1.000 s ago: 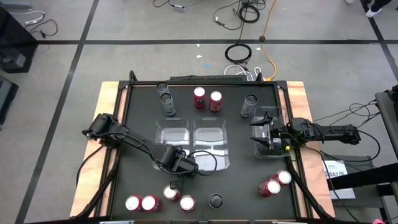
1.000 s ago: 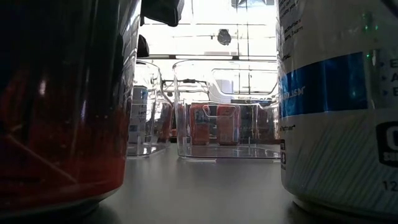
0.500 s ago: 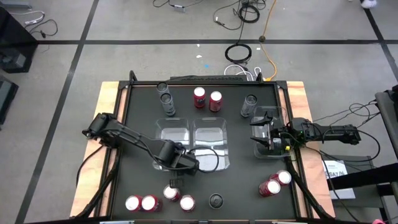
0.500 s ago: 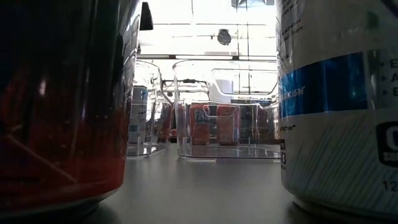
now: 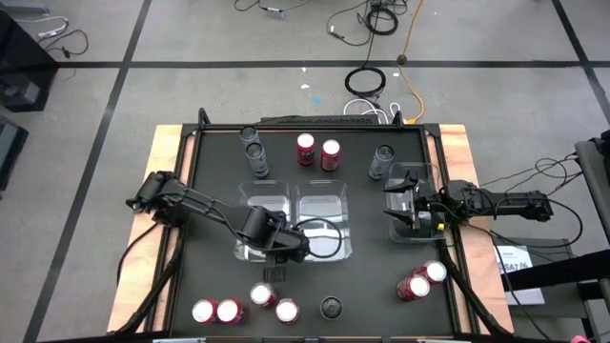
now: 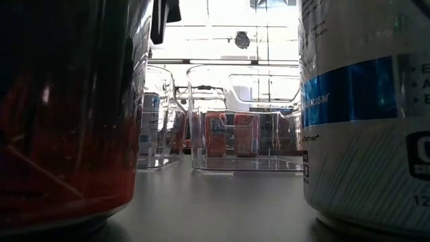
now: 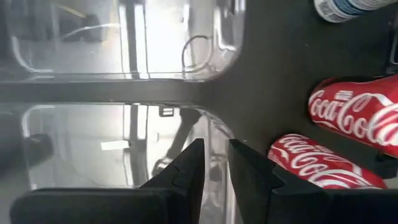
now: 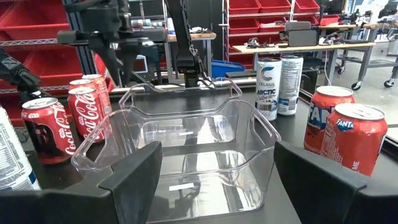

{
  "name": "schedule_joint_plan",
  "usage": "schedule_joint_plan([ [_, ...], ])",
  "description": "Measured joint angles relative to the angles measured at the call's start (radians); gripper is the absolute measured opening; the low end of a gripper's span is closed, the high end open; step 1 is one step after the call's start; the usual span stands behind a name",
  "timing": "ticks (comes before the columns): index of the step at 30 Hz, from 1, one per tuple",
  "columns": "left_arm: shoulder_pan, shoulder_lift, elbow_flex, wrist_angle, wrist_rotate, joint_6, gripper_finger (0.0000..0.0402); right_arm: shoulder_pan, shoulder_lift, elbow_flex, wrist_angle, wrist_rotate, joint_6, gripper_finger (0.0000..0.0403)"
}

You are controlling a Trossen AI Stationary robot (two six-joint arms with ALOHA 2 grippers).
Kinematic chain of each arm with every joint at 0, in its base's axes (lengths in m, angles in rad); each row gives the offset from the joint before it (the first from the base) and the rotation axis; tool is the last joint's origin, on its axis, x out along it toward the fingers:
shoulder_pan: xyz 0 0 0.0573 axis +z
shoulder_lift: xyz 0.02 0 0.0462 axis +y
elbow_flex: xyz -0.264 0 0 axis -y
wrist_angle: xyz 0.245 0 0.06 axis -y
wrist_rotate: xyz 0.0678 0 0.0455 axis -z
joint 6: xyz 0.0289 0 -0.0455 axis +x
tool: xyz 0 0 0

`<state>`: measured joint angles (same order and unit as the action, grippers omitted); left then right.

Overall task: Sort soda cans
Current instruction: Move the transparent bins to the center of the table

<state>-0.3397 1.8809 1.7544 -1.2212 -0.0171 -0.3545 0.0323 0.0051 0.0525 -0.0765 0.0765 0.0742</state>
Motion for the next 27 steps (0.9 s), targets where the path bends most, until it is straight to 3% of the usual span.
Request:
schedule_joint_plan([
  [6, 0.037, -0.001, -0.015, 0.03, -0.115, 0.126, 0.0082, 0.0, 0.0, 0.0, 0.0, 0.0, 0.0, 0.0303],
  [12, 0.105, -0.097, -0.177, 0.181, -0.09, 0.233, 0.0082, 0.0, 0.0, 0.0, 0.0, 0.0, 0.0, 0.0303],
  [22, 0.249, -0.573, -0.712, 0.516, 0.006, 0.318, 0.0082, 0.0, 0.002, 0.0, 0.0, 0.0, 0.0, 0.0303],
  [27, 0.315, -0.816, -0.921, 0.633, 0.021, 0.345, 0.0082, 0.0, 0.002, 0.0, 0.0, 0.0, 0.0, 0.0303],
])
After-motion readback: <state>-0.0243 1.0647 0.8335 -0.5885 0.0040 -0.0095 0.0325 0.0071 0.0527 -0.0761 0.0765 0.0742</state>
